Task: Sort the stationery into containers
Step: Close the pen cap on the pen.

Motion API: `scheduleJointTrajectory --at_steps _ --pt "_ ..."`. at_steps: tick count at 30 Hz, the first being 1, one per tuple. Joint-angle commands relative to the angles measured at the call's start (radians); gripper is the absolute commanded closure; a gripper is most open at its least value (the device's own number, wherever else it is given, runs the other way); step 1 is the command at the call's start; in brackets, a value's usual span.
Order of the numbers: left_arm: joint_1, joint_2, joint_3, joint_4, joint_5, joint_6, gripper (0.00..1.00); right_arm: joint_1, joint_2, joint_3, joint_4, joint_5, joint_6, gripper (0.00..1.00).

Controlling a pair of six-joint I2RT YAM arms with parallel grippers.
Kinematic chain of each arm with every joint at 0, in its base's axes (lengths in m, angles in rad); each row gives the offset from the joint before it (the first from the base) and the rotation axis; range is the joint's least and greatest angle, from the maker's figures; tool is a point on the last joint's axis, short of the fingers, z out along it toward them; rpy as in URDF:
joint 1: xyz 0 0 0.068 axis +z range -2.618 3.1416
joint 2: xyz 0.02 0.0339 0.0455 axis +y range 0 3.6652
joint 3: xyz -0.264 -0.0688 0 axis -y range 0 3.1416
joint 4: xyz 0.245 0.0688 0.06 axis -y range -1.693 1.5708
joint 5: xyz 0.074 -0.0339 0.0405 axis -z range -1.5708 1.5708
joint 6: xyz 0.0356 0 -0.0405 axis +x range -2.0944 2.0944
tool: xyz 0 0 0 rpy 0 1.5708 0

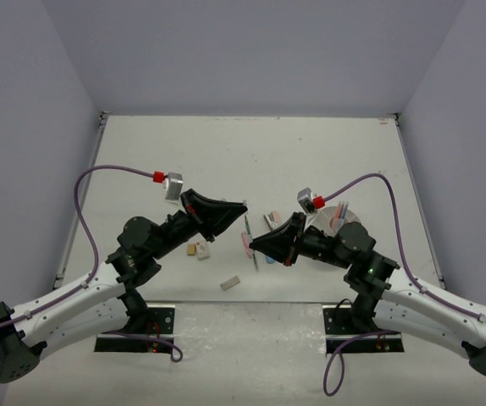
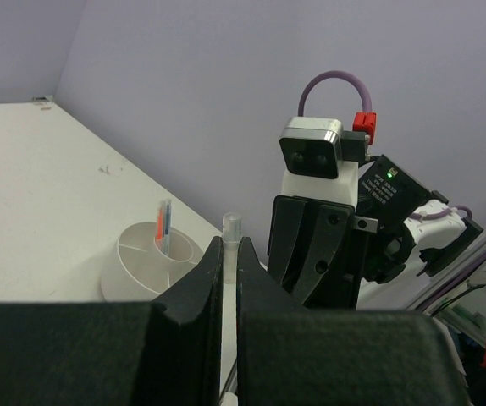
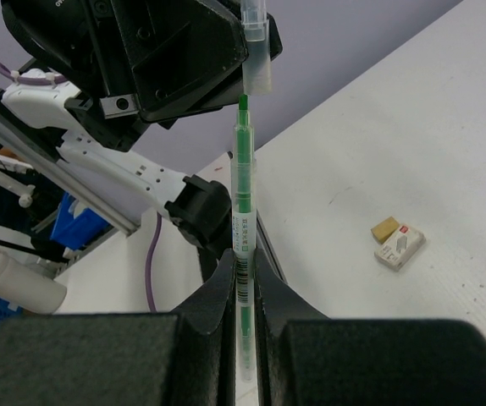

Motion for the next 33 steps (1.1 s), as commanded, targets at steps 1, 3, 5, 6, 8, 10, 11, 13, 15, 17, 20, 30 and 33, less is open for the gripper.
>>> scheduleJointTrajectory --at_steps 1,3,5,6,8,10,11,13,15,17,20,30,33 --pt "-0.001 0.006 0.03 0.054 0.036 0.002 1.0 0.006 -0.002 0.054 -0.011 0.038 -0.02 1.0" --pt "-0.001 0.008 0.033 0.056 0.044 -0.003 1.0 0.004 -0.002 0.056 -0.012 0.043 -0.022 1.0" --pt "-0.002 0.009 0.033 0.057 0.049 -0.006 1.0 0.006 -0.002 0.061 -0.017 0.05 -0.026 1.0" --pt "-0.002 0.008 0.033 0.058 0.05 -0.007 1.0 0.006 -0.002 0.062 -0.02 0.054 -0.028 1.0" --pt "-0.001 0.007 0.033 0.059 0.051 -0.007 1.0 0.004 -0.006 0.067 -0.027 0.058 -0.031 1.0" --pt "-0.001 0.007 0.033 0.057 0.051 -0.007 1.0 0.005 -0.008 0.07 -0.03 0.063 -0.035 1.0" --pt "-0.002 0.008 0.033 0.057 0.054 -0.008 1.0 0.005 -0.01 0.074 -0.035 0.066 -0.038 1.0" --pt "-0.002 0.009 0.03 0.06 0.056 -0.013 1.0 0.004 -0.017 0.083 -0.041 0.074 -0.041 1.0" --pt "-0.001 0.013 0.028 0.065 0.057 -0.016 1.0 0.005 -0.019 0.088 -0.041 0.078 -0.045 1.0" --pt "-0.002 0.016 0.022 0.069 0.058 -0.024 1.0 0.006 -0.019 0.097 -0.037 0.082 -0.047 1.0" --pt "-0.002 0.022 0.013 0.08 0.057 -0.038 1.0 0.006 -0.021 0.107 -0.001 0.096 -0.049 1.0" --pt "-0.001 0.026 -0.005 0.076 0.052 -0.064 1.0 0.005 0.046 0.184 0.103 0.151 -0.093 1.0" --pt "-0.002 0.02 -0.015 0.062 0.036 -0.058 1.0 0.005 0.057 0.227 0.101 0.165 -0.107 1.0"
